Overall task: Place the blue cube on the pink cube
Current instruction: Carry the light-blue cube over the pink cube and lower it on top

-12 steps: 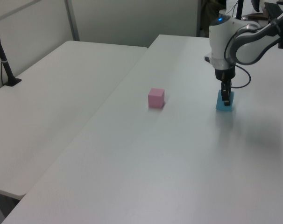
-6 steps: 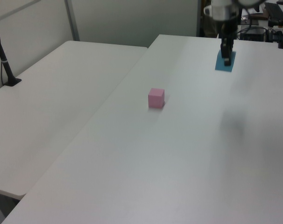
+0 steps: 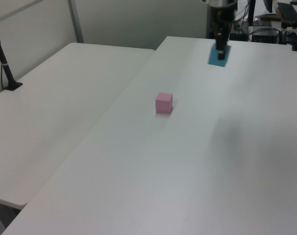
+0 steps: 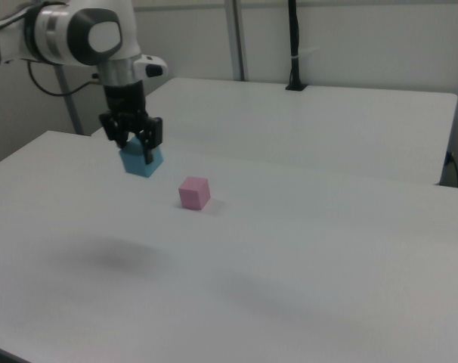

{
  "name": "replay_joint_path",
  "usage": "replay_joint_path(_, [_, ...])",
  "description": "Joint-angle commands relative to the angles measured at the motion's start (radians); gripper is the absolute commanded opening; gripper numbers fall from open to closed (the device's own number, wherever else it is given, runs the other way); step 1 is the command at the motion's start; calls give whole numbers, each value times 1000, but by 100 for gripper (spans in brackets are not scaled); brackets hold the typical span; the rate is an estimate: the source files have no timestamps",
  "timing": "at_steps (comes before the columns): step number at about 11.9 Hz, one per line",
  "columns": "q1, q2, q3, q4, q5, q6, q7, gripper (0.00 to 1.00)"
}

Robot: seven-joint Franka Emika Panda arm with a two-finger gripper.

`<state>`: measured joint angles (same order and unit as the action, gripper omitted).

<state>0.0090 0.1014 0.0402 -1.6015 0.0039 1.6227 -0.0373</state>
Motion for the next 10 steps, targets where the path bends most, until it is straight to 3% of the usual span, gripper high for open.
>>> replay_joint_path(1, [11, 158, -6, 132, 8, 173, -13, 24])
replay_joint_path(6, [32, 279, -8, 153, -4, 402, 31, 32])
replay_joint_path(10, [54, 365, -13, 201, -27, 408, 30, 32])
